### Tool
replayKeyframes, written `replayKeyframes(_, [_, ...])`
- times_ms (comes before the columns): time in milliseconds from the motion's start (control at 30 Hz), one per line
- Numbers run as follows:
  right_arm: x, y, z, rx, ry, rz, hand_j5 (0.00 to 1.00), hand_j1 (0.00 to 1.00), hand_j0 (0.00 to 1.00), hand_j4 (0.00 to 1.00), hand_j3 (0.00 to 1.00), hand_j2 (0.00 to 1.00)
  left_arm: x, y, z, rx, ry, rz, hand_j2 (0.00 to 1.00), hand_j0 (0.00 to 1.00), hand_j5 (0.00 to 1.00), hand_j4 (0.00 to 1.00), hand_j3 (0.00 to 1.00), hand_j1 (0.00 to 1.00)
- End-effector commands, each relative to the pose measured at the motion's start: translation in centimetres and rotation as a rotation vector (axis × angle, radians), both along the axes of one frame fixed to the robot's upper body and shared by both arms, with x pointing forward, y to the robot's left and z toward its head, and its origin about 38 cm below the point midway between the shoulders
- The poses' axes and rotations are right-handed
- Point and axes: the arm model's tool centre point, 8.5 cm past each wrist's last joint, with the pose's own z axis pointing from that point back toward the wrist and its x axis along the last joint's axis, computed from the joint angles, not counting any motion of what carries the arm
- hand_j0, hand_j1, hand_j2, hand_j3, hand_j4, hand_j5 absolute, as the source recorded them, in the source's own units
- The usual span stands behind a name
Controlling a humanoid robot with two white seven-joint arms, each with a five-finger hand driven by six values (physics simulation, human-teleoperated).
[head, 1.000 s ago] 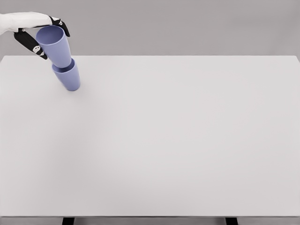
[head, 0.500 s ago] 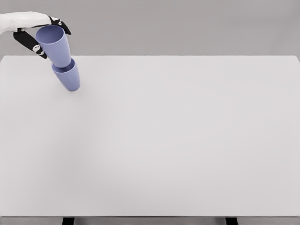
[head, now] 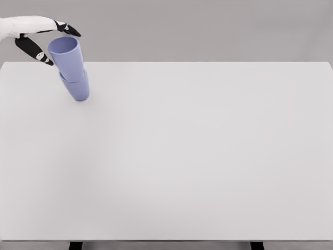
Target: Place the right cup on the left cup with left arm
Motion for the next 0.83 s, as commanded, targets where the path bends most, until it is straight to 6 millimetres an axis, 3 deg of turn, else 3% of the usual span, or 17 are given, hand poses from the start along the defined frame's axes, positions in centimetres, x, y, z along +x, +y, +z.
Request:
replayKeyframes(0, [0.0, 0.0, 0.0, 0.001, 0.0, 0.001, 1.0, 1.0, 1.0, 1.0, 1.0, 1.0, 0.0, 0.1, 0.1, -0.007, -0.002, 0.006, 0.93, 0.93, 0.93, 0.93, 0.93, 0.93])
replayKeyframes(67, [0.0, 0.0, 0.0, 0.001, 0.0, 0.001, 1.0, 1.0, 1.0, 1.0, 1.0, 1.0, -0.1, -0.1, 0.2, -0.009, -0.005, -0.005, 0.93, 0.93, 0.93, 0.93, 0.93, 0.93])
replayKeyframes(100, [0.0, 0.0, 0.0, 0.001, 0.0, 0.001, 1.0, 1.0, 1.0, 1.0, 1.0, 1.0, -0.5, -1.9, 1.2, -0.029, -0.024, -0.064, 1.0, 1.0, 1.0, 1.0, 1.0, 1.0])
replayKeyframes(133, [0.0, 0.0, 0.0, 0.001, 0.0, 0.001, 1.0, 1.0, 1.0, 1.0, 1.0, 1.0, -1.7, -0.8, 2.7, -0.051, -0.054, -0.072, 1.0, 1.0, 1.0, 1.0, 1.0, 1.0])
replayKeyframes(267, [0.0, 0.0, 0.0, 0.001, 0.0, 0.001, 1.0, 1.0, 1.0, 1.0, 1.0, 1.0, -3.2, 0.3, 3.7, -0.074, -0.06, -0.081, 1.0, 1.0, 1.0, 1.0, 1.0, 1.0])
replayKeyframes(300, [0.0, 0.0, 0.0, -0.001, 0.0, 0.001, 1.0, 1.0, 1.0, 1.0, 1.0, 1.0, -3.2, 0.3, 3.8, -0.073, -0.061, -0.084, 1.0, 1.0, 1.0, 1.0, 1.0, 1.0])
replayKeyframes(367, [0.0, 0.0, 0.0, 0.001, 0.0, 0.001, 1.0, 1.0, 1.0, 1.0, 1.0, 1.0, -5.5, -0.7, 5.8, -0.125, -0.078, -0.16, 1.0, 1.0, 1.0, 1.0, 1.0, 1.0])
replayKeyframes(467, [0.0, 0.0, 0.0, 0.001, 0.0, 0.001, 1.0, 1.0, 1.0, 1.0, 1.0, 1.0, -7.5, -1.4, 6.4, -0.149, -0.076, -0.213, 1.0, 1.0, 1.0, 1.0, 1.0, 1.0])
replayKeyframes(533, [0.0, 0.0, 0.0, 0.001, 0.0, 0.001, 1.0, 1.0, 1.0, 1.0, 1.0, 1.0, -9.2, -1.8, 6.3, -0.137, -0.066, -0.254, 1.0, 1.0, 1.0, 1.0, 1.0, 1.0])
replayKeyframes(567, [0.0, 0.0, 0.0, 0.001, 0.0, 0.001, 1.0, 1.0, 1.0, 1.0, 1.0, 1.0, -10.6, -3.0, 5.8, -0.153, -0.045, -0.305, 1.0, 1.0, 1.0, 1.0, 1.0, 1.0])
replayKeyframes(633, [0.0, 0.0, 0.0, -0.001, 0.0, 0.001, 1.0, 1.0, 1.0, 1.0, 1.0, 1.0, -14.6, -5.2, 4.1, -0.173, 0.015, -0.417, 1.0, 1.0, 1.0, 1.0, 1.0, 1.0])
replayKeyframes(800, [0.0, 0.0, 0.0, -0.001, 0.0, 0.001, 1.0, 1.0, 1.0, 1.0, 1.0, 1.0, -17.1, -6.5, 0.2, -0.195, 0.116, -0.471, 1.0, 1.0, 1.0, 1.0, 1.0, 1.0])
